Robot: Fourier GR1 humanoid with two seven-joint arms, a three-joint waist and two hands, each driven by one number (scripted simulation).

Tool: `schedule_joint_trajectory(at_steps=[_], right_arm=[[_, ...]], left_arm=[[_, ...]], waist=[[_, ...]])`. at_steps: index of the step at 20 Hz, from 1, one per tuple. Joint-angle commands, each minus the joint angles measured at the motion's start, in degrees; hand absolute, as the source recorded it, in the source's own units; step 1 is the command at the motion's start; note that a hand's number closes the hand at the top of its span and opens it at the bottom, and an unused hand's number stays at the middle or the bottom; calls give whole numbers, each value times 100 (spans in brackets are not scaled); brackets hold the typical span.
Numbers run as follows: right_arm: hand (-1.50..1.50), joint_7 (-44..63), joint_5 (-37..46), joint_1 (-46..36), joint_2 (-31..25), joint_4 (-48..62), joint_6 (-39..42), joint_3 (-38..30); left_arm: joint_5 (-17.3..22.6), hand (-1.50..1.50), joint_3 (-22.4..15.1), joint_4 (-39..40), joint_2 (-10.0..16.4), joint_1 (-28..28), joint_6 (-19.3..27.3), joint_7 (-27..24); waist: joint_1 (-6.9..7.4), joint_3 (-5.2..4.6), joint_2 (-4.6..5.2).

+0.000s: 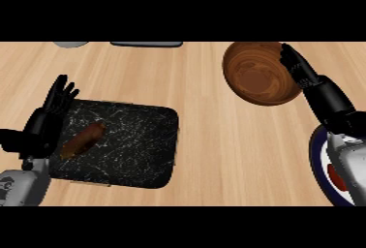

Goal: Pick the lemon from the plate and place it in the bowl

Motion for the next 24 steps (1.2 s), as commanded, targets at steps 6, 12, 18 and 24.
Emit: schedule_joint_trajectory(at_steps=[6, 12, 18, 24], right_arm=[[150, -608, -116, 1749, -1498, 110, -39, -1765], [-150, -2109, 36, 3460, -949, 410, -991, -2785], [-150, -1525, 1415, 4554, -1553, -706, -1319, -2564], [-150, 769, 1999, 5083, -2431, -1604, -954, -2940]], left_arm=[[574, 0, -477, -257, -715, 426, -332, 574], [590, 0, -881, -649, -979, 462, -284, 1049], [466, 0, -1133, -937, -1137, 363, -167, 1369], [502, 0, -1130, -950, -1149, 431, -303, 1304]], waist=[[-984, 86, -59], [-634, 83, -32], [-422, 48, 3], [-356, 31, 21]])
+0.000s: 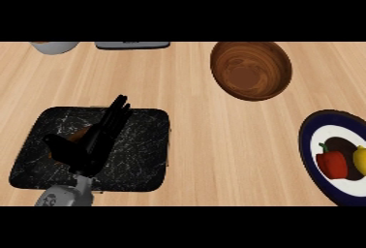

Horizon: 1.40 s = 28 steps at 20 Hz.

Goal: Pick the lemon from the plate and place it in the bowl

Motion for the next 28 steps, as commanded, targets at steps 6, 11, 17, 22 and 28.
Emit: schedule_joint_trajectory(at_steps=[6, 11, 17, 22, 28], right_arm=[[-150, 3421, 443, 79, -692, -1554, 1244, 415], [-150, 4376, 209, -884, -597, -1045, 1847, 785], [-150, 5248, 464, -1528, -377, -817, 2397, 1021], [-150, 5189, 794, -1890, -115, -2, 2697, 1287], [-150, 4779, 1284, -1727, 165, 187, 3052, 1166]], left_arm=[[-98, 0, -81, -93, -131, -122, 27, 185], [-3, 0, 103, -24, -95, -182, -229, 145], [-161, 0, 128, 45, -219, -231, -284, 235], [-260, 0, 114, -249, -252, -10, -254, 406], [-485, 0, 234, 353, -593, -226, -322, 120]], waist=[[191, 4, 27], [254, 16, 38], [204, 18, 28], [241, 21, 30], [181, 20, 26]])
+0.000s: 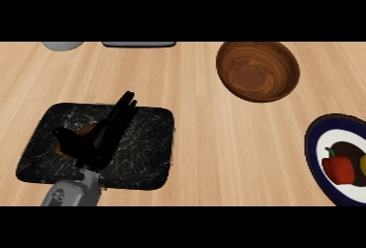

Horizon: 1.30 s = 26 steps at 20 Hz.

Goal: Pick the lemon from the plate and place it in the bowl

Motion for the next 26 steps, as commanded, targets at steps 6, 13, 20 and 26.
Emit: schedule_joint_trajectory(at_steps=[6, 13, 20, 26], right_arm=[[-150, -350, 976, -351, 713, 501, 87, 110], [-150, -991, 1623, -432, 1039, 1057, -145, -68], [-150, -1373, 1980, -814, 1194, 1724, -292, -403], [-150, -1360, 2259, -950, 1480, 1817, -290, -463]], left_arm=[[44, 0, 502, 421, -15, -256, -489, 1], [-195, 0, 463, -214, -148, -35, -332, 476], [-520, 0, 336, 31, -465, 268, -438, -7], [-474, 0, 591, -288, -399, 96, -528, 447]], waist=[[-9, 1, 3], [2, 3, -1], [3, 2, -1], [2, 1, -3]])
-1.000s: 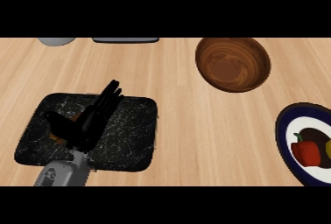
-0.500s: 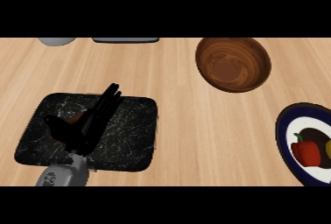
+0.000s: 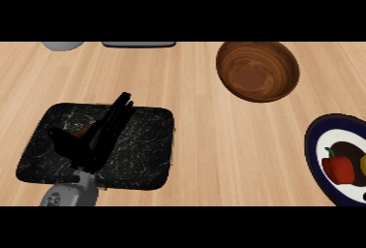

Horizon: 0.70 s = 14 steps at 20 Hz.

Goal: Pick the lemon from the plate and place it in the bowl

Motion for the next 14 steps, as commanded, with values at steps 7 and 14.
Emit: schedule_joint_trajectory(at_steps=[7, 14], right_arm=[[-150, -217, 359, -213, 209, 211, 77, -160], [150, -1272, 734, 12, 459, 723, -896, 29]], left_arm=[[22, 0, 255, -194, -41, -18, -216, 126], [-165, 0, 184, -155, -229, 7, -23, 77]], waist=[[0, -1, -1], [-7, 0, -1]])
